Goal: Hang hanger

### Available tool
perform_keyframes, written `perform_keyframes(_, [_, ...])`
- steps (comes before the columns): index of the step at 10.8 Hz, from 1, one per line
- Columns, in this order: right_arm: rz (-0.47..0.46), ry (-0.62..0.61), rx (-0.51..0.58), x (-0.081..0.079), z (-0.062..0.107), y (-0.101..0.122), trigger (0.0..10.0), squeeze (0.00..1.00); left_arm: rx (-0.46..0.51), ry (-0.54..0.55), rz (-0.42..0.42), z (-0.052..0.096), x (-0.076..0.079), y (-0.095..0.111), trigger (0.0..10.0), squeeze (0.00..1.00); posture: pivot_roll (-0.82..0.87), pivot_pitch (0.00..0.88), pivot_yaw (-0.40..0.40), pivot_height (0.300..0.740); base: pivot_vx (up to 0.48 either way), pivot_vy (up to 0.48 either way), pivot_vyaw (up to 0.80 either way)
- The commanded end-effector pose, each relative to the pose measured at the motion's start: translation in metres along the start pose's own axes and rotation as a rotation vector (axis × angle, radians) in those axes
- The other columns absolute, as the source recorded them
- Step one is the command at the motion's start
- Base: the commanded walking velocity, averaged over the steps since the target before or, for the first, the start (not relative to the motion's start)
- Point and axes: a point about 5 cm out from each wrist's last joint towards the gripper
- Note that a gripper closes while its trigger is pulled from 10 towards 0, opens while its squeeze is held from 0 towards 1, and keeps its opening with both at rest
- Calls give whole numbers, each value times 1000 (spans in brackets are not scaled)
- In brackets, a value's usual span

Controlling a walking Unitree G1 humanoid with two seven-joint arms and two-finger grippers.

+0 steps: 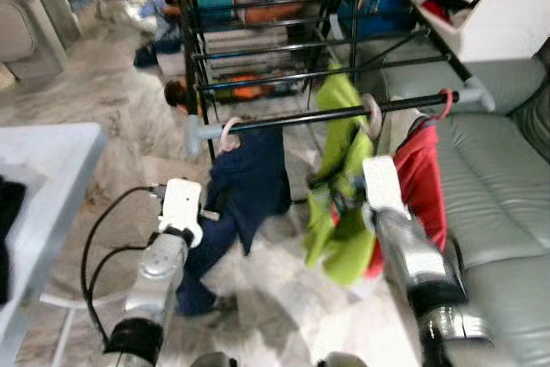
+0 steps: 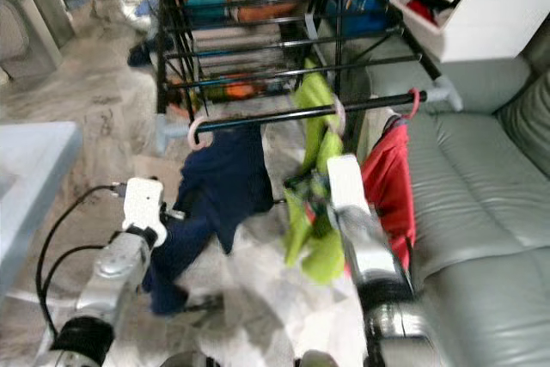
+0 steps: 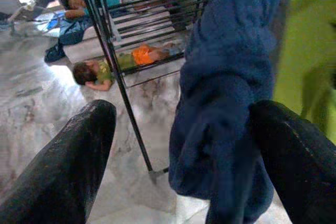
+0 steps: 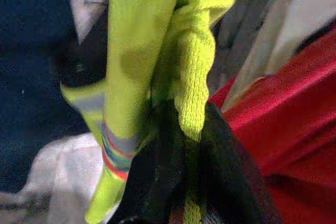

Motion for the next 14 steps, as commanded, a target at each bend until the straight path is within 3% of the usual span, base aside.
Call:
perform_keyframes(1, [9,24,47,-4,-3,20,10000,0,-1,-4,-13,1,-1,1,10000,0,-34,0,29,740,0,0,0])
perform_keyframes(3, [-4,31,31,-6,-9,28,10000,0,0,-7,-17,3,-1,1,10000,0,-23,0,25,740,0,0,0])
perform_keyframes(4, [-94,52,-42,-14,-18,30,10000,0,-10,-11,-24,10,-3,-1,10000,0,16,0,18,740,0,0,0])
perform_keyframes(6, [-161,66,-120,-25,-23,24,10000,0,-22,-2,-32,22,-9,-4,10000,0,49,0,14,740,0,0,0])
perform_keyframes(10, [-179,81,-213,-28,-23,5,10000,0,-44,9,-45,40,-15,-6,10000,0,100,13,-6,740,0,0,0])
perform_keyframes(12, [-171,10,-237,-16,-23,-3,10000,0,-62,14,-38,49,-16,-5,10000,0,106,35,-3,740,0,0,0])
perform_keyframes(13, [-178,-86,-229,2,-22,-8,10000,0,-75,10,-28,50,-16,-5,10000,0,94,34,5,740,0,0,0])
perform_keyframes(14, [-186,-115,-225,9,-21,-10,10000,0,-78,5,-25,49,-15,-5,10000,0,89,34,10,740,0,0,0])
Point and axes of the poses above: a point about 5 cm out from each wrist's last joint towards the gripper, its own z axis pointing back from the gripper into the wrist, its own y axis along the axis of the wrist's last joint, x = y × z, and after that the axes turned 13 degrees about -z, right-handed
